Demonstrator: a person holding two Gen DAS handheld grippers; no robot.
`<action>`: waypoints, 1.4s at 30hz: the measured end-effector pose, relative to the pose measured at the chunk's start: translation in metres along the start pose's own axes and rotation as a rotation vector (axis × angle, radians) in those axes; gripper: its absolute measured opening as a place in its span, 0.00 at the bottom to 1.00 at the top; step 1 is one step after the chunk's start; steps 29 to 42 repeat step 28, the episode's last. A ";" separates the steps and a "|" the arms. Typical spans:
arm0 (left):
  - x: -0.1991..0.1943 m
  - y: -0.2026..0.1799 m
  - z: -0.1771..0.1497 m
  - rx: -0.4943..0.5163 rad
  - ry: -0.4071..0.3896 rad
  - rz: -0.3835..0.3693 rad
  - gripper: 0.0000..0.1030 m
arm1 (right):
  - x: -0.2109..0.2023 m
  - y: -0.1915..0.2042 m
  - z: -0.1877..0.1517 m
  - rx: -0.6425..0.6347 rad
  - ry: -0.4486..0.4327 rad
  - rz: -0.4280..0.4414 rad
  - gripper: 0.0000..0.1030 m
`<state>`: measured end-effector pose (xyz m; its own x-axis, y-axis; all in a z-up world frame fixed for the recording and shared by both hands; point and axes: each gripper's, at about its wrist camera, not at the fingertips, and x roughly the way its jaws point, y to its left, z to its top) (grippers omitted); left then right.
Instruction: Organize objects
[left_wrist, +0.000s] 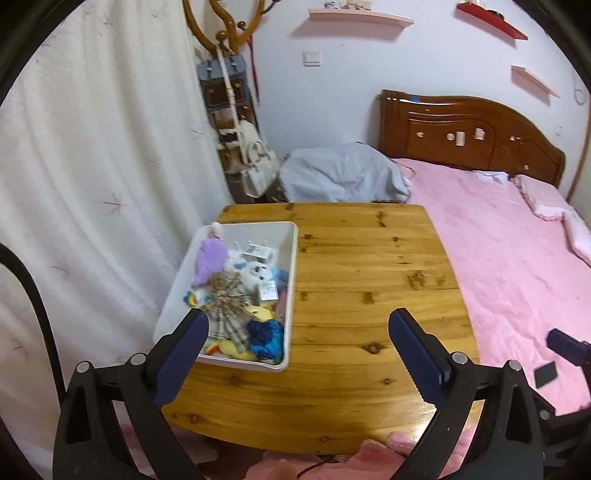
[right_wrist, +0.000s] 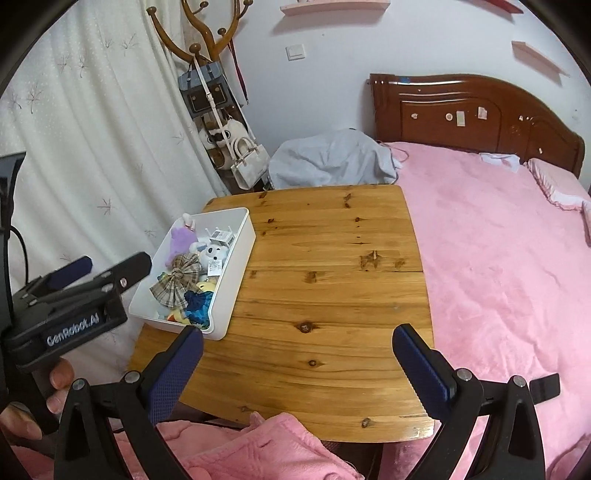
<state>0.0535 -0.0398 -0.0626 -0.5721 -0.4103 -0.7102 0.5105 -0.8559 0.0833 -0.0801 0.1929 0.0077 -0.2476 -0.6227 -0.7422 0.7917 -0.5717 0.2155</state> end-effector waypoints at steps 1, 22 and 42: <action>0.001 0.000 0.000 -0.003 -0.001 0.011 0.96 | -0.001 -0.001 0.001 -0.003 -0.010 0.001 0.99; -0.010 0.007 -0.004 -0.024 -0.057 0.088 0.96 | 0.006 0.006 0.008 -0.061 -0.011 0.022 1.00; -0.011 0.007 -0.005 -0.021 -0.056 0.087 0.96 | 0.007 0.008 0.007 -0.056 0.004 0.027 1.00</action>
